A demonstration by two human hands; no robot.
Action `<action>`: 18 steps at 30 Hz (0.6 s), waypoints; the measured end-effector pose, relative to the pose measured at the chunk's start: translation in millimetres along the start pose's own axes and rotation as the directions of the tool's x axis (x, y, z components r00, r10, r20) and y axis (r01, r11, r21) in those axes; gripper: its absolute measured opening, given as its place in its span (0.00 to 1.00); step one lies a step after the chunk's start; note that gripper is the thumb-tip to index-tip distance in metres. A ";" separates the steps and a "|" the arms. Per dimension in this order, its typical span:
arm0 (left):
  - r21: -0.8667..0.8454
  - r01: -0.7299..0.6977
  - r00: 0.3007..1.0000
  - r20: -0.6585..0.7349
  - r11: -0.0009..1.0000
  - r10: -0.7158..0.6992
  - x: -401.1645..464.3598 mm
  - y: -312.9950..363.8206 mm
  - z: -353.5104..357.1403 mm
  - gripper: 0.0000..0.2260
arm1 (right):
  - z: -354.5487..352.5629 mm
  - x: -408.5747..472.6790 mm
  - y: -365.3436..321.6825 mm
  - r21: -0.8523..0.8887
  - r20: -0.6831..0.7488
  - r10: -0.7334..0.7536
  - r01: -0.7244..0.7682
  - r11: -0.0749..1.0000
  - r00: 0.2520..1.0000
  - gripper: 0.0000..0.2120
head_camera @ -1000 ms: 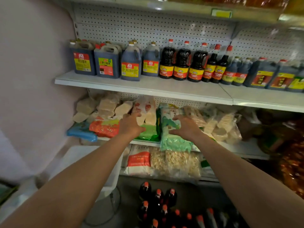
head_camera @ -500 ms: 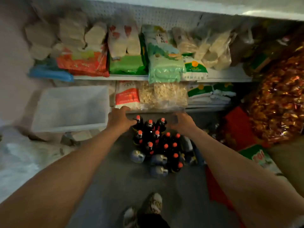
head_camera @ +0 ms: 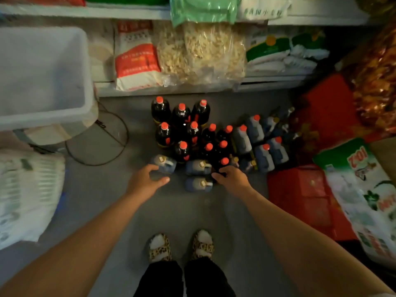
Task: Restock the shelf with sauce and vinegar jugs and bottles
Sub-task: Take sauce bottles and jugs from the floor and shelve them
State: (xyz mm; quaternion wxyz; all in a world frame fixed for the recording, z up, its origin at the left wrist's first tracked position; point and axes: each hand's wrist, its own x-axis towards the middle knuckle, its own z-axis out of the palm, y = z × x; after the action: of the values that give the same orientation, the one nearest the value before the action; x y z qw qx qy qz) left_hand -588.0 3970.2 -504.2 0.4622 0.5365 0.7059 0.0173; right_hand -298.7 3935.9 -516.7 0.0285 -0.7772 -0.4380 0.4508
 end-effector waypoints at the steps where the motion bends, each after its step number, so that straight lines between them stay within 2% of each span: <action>1: 0.002 0.010 1.000 0.021 1.000 -0.010 12.7 -11.1 21.2 0.26 | 13.3 15.7 17.8 0.024 0.005 0.025 -0.025 0.999 1.000 0.27; 5: -0.024 0.026 0.994 0.108 0.999 -0.024 65.7 -49.8 111.4 0.27 | 69.8 81.7 89.7 0.077 -0.010 0.057 -0.057 0.995 0.998 0.26; 9: -0.070 0.003 0.984 0.180 0.998 0.009 122.4 -85.2 197.8 0.28 | 126.3 136.1 155.4 0.307 -0.065 0.060 -0.037 0.951 0.996 0.21; 13: -0.087 -0.072 0.969 0.231 0.994 0.090 189.8 -122.2 265.7 0.35 | 174.7 188.1 204.8 0.448 -0.101 -0.027 0.070 0.891 0.995 0.16; 16: -0.119 -0.142 0.960 0.224 0.983 0.166 236.0 -144.8 298.4 0.40 | 204.9 216.1 229.4 0.479 -0.184 -0.105 0.182 0.859 0.977 0.09; 18: -0.155 -0.206 0.945 0.224 0.966 0.238 258.7 -157.7 311.1 0.43 | 221.5 228.9 240.5 0.519 -0.234 -0.152 0.256 0.815 0.960 0.08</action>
State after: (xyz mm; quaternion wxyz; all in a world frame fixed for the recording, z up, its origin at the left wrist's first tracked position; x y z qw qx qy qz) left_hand -495.5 3956.7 -928.2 0.5733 0.5796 0.5770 0.0500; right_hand -253.9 3872.2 -908.1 0.3364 -0.7230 -0.3682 0.4779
